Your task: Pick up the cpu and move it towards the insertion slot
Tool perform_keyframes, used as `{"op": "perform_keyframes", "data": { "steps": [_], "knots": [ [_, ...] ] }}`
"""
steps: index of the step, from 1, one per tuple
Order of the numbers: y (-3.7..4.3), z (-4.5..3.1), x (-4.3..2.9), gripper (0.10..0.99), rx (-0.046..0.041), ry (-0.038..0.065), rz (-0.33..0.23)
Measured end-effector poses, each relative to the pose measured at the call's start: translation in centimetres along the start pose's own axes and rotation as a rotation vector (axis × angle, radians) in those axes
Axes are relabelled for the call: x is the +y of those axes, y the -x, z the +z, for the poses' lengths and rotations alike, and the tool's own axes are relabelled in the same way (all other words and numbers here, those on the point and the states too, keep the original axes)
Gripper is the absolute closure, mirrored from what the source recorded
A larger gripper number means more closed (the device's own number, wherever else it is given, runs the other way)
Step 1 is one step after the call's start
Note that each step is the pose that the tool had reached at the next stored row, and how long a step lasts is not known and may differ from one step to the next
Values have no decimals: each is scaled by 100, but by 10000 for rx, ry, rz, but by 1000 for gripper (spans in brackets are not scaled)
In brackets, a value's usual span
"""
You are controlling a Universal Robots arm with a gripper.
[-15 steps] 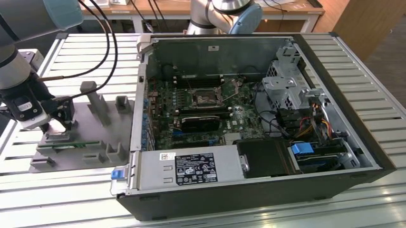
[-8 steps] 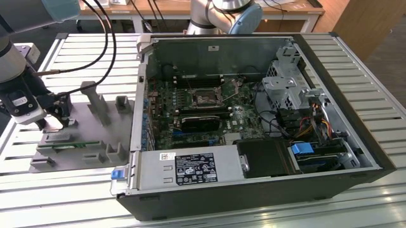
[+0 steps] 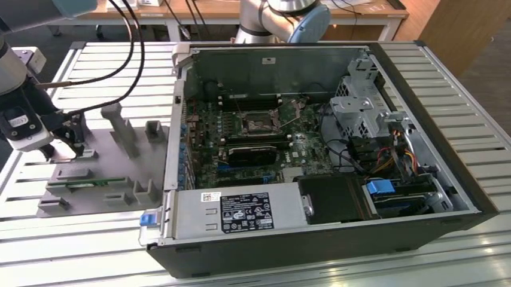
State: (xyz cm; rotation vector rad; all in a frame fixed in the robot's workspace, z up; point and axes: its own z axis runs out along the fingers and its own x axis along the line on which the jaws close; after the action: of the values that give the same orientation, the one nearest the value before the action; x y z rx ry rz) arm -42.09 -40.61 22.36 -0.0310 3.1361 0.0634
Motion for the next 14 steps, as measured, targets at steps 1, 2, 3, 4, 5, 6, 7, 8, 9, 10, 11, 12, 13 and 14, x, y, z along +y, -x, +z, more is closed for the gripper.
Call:
{"op": "perform_keyframes", "data": {
  "steps": [1,2,3,4,5,6,7,8,9,10,11,12,13,14],
  "knots": [
    [0,-18,1,545,-1,0,0],
    [0,-36,1,545,-1,0,0],
    [0,-55,2,545,0,0,0],
    [1,-73,3,545,-2,0,0],
    [1,-92,4,545,-1,0,0],
    [1,-112,5,545,-1,0,0],
    [1,-131,5,545,-2,0,0],
    [1,-152,6,545,-1,0,0],
    [1,-171,7,545,-1,0,0],
    [1,-190,8,545,-1,0,0],
    [1,-209,9,545,-2,0,0],
    [1,-228,9,545,-2,0,0],
    [1,-248,10,545,-2,0,0],
    [2,-265,11,545,-2,0,-1]
  ]
}}
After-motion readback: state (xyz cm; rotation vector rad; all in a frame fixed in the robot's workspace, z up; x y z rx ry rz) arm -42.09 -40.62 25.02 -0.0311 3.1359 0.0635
